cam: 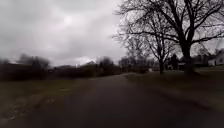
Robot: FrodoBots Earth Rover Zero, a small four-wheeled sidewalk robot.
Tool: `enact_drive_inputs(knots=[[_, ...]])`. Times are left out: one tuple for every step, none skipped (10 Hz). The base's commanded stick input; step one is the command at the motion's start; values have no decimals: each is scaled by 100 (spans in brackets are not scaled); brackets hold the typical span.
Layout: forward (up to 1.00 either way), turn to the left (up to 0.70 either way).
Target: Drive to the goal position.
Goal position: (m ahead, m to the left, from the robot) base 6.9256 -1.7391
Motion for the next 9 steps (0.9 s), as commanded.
enact_drive_inputs(knots=[[100,2],[100,0],[100,0],[100,0],[100,0],[100,0],[100,0],[100,0],[100,0]])
